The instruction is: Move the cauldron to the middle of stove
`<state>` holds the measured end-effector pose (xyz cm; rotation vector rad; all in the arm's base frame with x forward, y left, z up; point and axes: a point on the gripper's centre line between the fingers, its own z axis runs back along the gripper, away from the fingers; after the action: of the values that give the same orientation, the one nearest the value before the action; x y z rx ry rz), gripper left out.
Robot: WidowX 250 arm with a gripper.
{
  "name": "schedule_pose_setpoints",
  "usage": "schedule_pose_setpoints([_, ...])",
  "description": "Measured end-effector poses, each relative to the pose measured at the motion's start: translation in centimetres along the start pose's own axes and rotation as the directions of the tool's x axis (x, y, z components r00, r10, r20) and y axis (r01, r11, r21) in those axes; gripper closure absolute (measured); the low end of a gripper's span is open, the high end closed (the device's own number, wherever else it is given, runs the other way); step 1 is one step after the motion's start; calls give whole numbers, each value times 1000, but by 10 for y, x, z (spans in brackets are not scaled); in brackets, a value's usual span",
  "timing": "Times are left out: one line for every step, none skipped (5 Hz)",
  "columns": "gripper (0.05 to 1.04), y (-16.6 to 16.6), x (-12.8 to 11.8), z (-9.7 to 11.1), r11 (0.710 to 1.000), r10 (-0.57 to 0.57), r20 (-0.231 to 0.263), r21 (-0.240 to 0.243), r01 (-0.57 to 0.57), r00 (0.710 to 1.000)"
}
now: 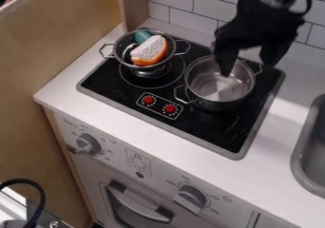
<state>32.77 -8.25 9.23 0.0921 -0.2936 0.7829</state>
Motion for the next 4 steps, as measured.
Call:
schedule_pose_setpoints([85,11,10,-19,999,-37,47,-23,38,998])
schedule_pose_setpoints([85,20,24,-31,993,-102,87,-42,106,991])
schedule_pose_setpoints([85,35,31,-42,989,-146,106,-17,148,984])
schedule_pose_setpoints([85,46,38,-46,976,-217,119,22,216,969])
